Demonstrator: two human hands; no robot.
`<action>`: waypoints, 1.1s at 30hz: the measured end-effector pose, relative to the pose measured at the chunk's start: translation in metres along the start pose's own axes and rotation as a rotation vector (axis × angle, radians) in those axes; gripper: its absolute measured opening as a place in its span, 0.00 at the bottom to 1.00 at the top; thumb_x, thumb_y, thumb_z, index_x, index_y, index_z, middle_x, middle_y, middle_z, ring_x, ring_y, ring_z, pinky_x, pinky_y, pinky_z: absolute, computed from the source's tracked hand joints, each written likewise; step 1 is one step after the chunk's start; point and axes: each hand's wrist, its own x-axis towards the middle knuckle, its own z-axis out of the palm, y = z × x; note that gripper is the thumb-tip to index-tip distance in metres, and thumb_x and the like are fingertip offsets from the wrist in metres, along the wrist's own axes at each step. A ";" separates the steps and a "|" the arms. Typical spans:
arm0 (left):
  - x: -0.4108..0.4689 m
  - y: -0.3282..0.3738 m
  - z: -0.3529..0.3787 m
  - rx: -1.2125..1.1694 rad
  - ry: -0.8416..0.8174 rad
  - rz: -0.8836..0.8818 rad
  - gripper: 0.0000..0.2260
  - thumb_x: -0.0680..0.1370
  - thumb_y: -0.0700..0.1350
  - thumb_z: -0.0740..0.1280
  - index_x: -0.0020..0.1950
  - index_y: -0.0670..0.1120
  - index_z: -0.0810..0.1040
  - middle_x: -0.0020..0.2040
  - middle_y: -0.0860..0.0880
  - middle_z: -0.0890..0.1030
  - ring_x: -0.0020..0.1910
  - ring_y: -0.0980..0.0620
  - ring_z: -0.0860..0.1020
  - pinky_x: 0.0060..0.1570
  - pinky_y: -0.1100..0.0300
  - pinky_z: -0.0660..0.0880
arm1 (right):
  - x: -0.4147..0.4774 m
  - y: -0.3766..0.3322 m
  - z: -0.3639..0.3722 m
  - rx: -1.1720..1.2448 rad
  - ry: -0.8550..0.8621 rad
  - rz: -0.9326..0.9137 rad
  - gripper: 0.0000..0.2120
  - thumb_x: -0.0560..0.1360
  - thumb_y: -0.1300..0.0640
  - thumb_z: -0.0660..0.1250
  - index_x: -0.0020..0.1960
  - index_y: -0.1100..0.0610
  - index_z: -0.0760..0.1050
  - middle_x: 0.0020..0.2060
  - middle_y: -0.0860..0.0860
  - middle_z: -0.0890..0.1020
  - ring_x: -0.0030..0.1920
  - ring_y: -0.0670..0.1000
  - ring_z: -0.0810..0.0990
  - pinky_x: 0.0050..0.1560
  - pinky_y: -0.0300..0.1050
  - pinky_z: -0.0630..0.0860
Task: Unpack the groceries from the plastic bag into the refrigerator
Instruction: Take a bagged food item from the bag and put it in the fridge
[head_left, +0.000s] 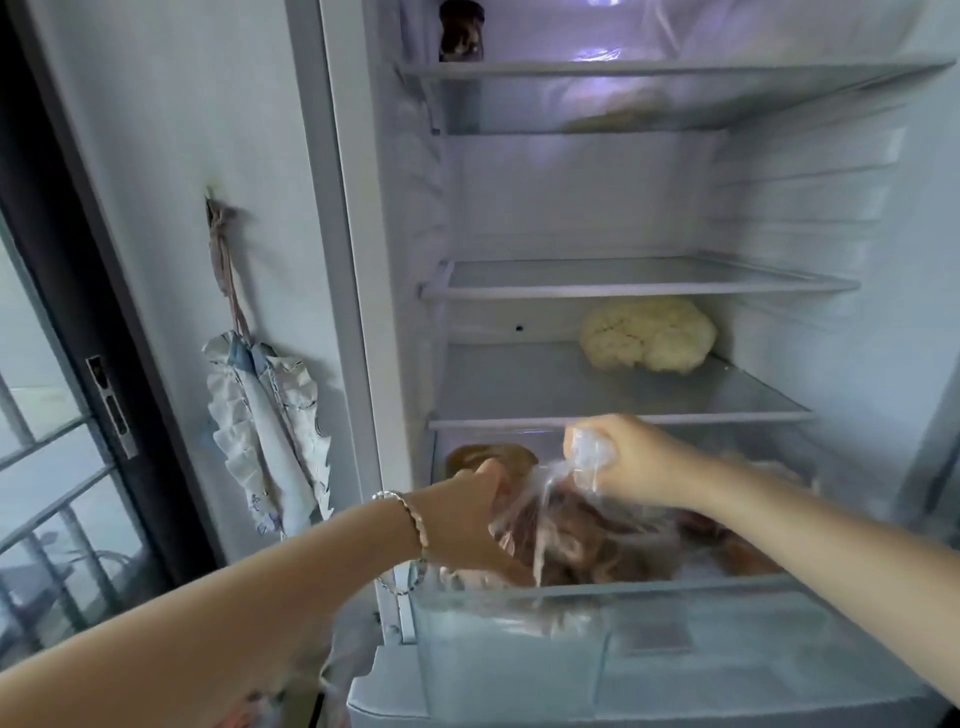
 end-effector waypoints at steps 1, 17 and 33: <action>0.001 -0.003 0.001 0.029 -0.020 -0.008 0.33 0.68 0.55 0.74 0.63 0.41 0.62 0.50 0.50 0.73 0.43 0.54 0.70 0.42 0.63 0.69 | -0.005 -0.001 0.004 -0.024 -0.135 0.010 0.11 0.71 0.60 0.69 0.32 0.53 0.71 0.30 0.44 0.73 0.31 0.41 0.70 0.38 0.40 0.69; 0.003 0.006 -0.001 0.064 -0.283 0.034 0.31 0.70 0.69 0.58 0.58 0.45 0.78 0.54 0.48 0.80 0.47 0.53 0.79 0.51 0.63 0.75 | 0.013 0.039 0.028 -0.097 -0.144 0.436 0.23 0.71 0.44 0.69 0.29 0.55 0.62 0.26 0.50 0.66 0.27 0.48 0.65 0.27 0.39 0.59; 0.027 0.012 0.026 0.206 -0.070 0.296 0.20 0.79 0.46 0.60 0.71 0.46 0.66 0.65 0.47 0.74 0.63 0.47 0.72 0.58 0.63 0.66 | -0.005 0.056 0.024 -0.332 -0.027 -0.076 0.12 0.74 0.68 0.61 0.54 0.62 0.79 0.53 0.54 0.76 0.56 0.53 0.74 0.52 0.40 0.65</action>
